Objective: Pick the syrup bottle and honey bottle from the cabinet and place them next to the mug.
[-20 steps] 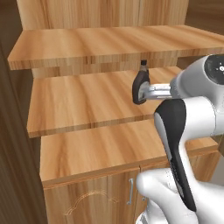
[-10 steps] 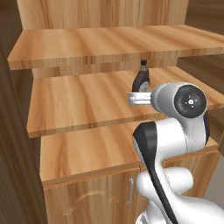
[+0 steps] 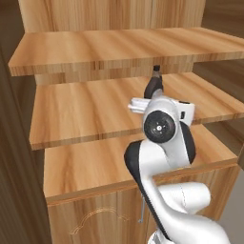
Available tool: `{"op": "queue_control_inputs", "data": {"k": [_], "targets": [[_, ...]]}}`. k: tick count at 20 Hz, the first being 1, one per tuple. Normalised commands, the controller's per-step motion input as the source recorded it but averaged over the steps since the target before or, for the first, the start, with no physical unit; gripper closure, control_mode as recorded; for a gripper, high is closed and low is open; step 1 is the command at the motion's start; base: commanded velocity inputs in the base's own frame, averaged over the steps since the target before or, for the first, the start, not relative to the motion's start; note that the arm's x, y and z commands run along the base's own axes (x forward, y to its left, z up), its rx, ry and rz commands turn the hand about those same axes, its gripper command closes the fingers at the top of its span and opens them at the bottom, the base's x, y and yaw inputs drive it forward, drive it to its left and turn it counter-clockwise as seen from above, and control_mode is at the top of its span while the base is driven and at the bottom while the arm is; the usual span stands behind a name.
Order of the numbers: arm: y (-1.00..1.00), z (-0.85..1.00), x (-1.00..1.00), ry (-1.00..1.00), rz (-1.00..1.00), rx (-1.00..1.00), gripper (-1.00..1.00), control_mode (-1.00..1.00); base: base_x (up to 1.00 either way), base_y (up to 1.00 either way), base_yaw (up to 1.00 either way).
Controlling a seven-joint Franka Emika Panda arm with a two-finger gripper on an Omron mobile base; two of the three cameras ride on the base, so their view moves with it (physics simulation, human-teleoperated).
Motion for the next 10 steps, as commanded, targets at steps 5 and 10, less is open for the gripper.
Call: {"op": "queue_control_inputs", "data": {"k": [5, 10], "targets": [[0.0, 0.0, 0.28, -0.04, -0.1, 0.0, -1.0, -1.0, 0.0, 0.0, 0.0], [0.0, -0.01, 0.31, -0.11, -0.13, 0.0, -1.0, -1.0, 0.0, 0.0, 0.0]]}}
